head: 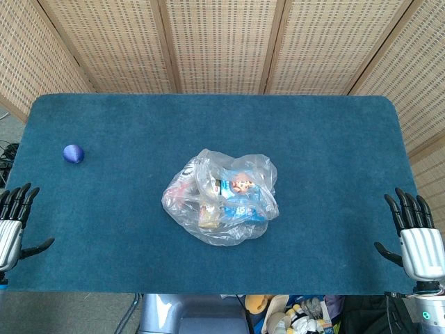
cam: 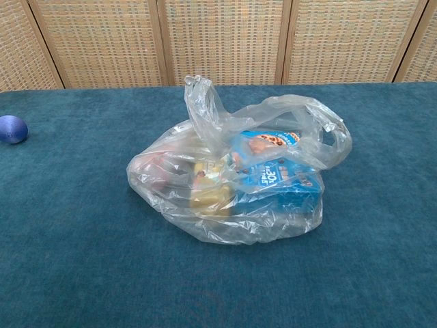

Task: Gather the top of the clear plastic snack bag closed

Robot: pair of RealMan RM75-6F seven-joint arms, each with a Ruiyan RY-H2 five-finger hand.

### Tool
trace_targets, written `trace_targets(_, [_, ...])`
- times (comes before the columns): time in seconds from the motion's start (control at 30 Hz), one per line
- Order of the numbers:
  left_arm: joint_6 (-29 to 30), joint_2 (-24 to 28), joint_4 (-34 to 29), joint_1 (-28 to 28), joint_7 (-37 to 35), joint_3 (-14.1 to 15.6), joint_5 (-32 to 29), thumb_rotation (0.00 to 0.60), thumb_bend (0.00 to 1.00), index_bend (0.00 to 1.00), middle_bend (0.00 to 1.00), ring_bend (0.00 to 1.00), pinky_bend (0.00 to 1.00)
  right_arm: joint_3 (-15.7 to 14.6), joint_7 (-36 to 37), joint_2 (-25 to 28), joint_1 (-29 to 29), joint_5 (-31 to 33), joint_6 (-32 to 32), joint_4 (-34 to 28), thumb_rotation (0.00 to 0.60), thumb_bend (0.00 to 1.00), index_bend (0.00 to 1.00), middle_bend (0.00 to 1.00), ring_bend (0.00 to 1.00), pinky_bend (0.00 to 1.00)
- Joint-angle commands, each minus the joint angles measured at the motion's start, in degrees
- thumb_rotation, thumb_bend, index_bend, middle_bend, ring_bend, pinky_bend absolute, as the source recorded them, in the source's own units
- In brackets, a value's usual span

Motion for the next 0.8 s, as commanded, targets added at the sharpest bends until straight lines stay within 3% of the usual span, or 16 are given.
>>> trace_targets(0.03, [-0.25, 0.11, -0.19, -0.01, 0.1, 0.04, -0.2, 0.6, 0.0, 0.0, 0.0, 0.0, 0.0, -0.11, 0.04, -0.02, 0.12, -0.08, -0.26, 0.03, 0.6, 0.0, 0.0, 0.0, 0.0, 0.0])
trace_targets(0.27, [-0.42, 0.46, -0.75, -0.1, -0.05, -0.14, -0.43, 0.6, 0.0, 0.0, 0.0, 0.0, 0.0, -0.44, 0.73, -0.01, 2.17, -1.56, -2.91, -0.21, 0.6, 0.0, 0.0, 0.0, 0.0, 0.0])
trace_targets(0.57, [-1.15, 0.83, -1.52, -0.45, -0.51, -1.19, -2.28, 0.6, 0.0, 0.0, 0.0, 0.0, 0.0, 1.44, 6.34, -1.07, 14.61, -8.2, -13.81, 3.08, 0.6, 0.0, 0.0, 0.0, 0.0, 0.0])
trace_targets(0.8, [-2.32, 0.65, -1.65, -1.0, 0.21, -2.02, -4.15, 0.6, 0.0, 0.0, 0.0, 0.0, 0.0, 3.3, 10.66, -6.03, 22.11, -11.2, -16.58, 7.29, 0.6, 0.0, 0.0, 0.0, 0.0, 0.0])
